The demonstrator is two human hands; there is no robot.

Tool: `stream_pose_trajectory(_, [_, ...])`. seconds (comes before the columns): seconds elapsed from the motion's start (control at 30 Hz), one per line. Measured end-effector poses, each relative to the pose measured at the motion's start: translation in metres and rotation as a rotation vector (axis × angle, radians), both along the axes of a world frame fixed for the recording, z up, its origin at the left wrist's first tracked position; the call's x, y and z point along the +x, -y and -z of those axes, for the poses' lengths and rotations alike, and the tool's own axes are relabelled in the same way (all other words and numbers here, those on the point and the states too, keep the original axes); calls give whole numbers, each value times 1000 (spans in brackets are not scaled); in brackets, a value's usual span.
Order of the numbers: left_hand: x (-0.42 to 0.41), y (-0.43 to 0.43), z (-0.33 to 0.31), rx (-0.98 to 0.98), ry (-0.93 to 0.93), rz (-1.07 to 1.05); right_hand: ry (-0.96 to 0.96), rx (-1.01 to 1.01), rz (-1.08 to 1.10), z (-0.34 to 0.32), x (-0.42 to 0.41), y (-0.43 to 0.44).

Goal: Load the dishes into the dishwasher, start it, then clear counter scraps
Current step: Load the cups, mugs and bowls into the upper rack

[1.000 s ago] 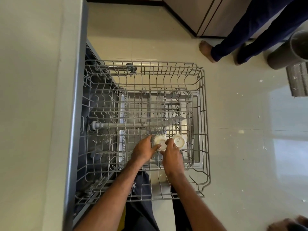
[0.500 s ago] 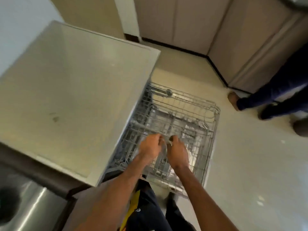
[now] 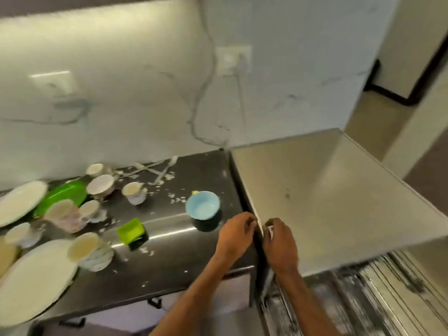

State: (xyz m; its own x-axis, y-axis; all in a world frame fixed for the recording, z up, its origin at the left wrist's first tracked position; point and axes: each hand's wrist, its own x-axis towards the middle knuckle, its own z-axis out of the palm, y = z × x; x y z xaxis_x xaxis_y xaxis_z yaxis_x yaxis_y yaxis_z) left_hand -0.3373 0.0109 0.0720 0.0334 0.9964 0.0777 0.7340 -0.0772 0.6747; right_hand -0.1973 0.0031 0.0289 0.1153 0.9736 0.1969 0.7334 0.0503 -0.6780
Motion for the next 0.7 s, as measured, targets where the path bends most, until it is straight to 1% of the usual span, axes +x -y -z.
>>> stream_pose_trajectory(0.07, [-65,7,4,41,27,-139,-4,16,-101,-7,-54,-10])
stream_pose_trajectory(0.13, [-126,15,9,69,7,-266,17,16,-208,-12,-106,-17])
stream_pose_trajectory(0.23, [-213,26,17,59,-196,-402,45,-12,-354,-17,-186,-20])
stream_pose_trajectory(0.3, [-256,29,23,-17,-318,-446,109,-22,-447,-18,-230,-22])
stream_pose_trajectory(0.37, [-290,30,29,-140,-399,-453,210,-40,-522,-20,-272,-26])
stream_pose_trajectory(0.47, [-315,35,36,-299,-459,-355,301,-89,-584,-24,-318,-36])
stream_pose_trajectory(0.57, [-325,38,43,-303,-469,-284,348,-134,-629,-31,-347,-49])
stream_pose_trajectory(0.7, [-328,32,51,-279,-417,-311,421,-217,-702,-40,-370,-76])
